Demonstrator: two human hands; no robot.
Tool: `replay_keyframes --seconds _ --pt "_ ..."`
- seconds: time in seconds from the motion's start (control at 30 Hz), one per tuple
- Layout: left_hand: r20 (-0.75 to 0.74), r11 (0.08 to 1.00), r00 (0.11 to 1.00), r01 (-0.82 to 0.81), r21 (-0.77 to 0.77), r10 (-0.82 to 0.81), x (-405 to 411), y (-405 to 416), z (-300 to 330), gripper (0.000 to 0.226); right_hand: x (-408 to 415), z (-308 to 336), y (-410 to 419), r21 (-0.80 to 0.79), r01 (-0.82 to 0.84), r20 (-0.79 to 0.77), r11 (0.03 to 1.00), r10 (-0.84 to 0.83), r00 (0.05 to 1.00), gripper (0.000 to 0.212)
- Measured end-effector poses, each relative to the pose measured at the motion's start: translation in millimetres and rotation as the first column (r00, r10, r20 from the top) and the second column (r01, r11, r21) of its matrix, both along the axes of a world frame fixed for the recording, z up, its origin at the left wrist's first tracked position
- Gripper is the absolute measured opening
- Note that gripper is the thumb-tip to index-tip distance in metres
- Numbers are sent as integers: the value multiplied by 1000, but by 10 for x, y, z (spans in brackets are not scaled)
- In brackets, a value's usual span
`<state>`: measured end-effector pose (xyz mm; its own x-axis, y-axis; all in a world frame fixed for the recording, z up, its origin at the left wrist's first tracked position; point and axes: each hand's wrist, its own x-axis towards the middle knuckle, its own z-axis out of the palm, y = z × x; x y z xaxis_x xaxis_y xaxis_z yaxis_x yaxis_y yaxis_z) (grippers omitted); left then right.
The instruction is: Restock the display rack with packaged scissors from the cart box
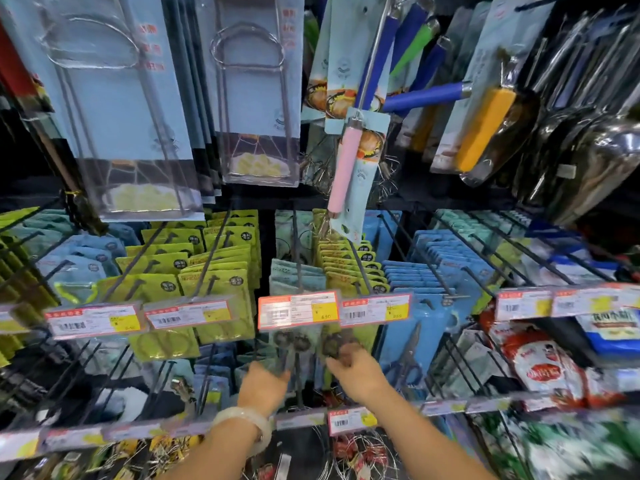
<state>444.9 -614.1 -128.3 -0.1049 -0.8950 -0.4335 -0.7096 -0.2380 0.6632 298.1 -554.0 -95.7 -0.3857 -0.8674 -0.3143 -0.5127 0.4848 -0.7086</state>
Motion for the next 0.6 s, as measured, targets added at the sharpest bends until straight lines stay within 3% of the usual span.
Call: replay_keyframes --seconds 0.07,0.13,0.27,0.47,0.6 --pt "196 980 960 198 22 -198 -110 146 -18 49 -132 -31 182 64 -44 -79 997 49 996 42" --pt "355 912 855 409 -11 -379 -313 357 14 50 -288 -85 377 133 -86 -177 987 109 978 44" --pt "542 697 621 712 -86 -566 -1013 897 179 55 -769 -127 886 289 -108 -394 951 221 892 48" --pt "641 435 416 890 -139 -646 -2412 1786 500 50 -2033 62 2035 310 23 -576 950 169 800 47" --pt "643 274 312 948 -163 -699 -3423 2522 622 50 -2957 147 3059 284 220 -626 933 7 779 50"
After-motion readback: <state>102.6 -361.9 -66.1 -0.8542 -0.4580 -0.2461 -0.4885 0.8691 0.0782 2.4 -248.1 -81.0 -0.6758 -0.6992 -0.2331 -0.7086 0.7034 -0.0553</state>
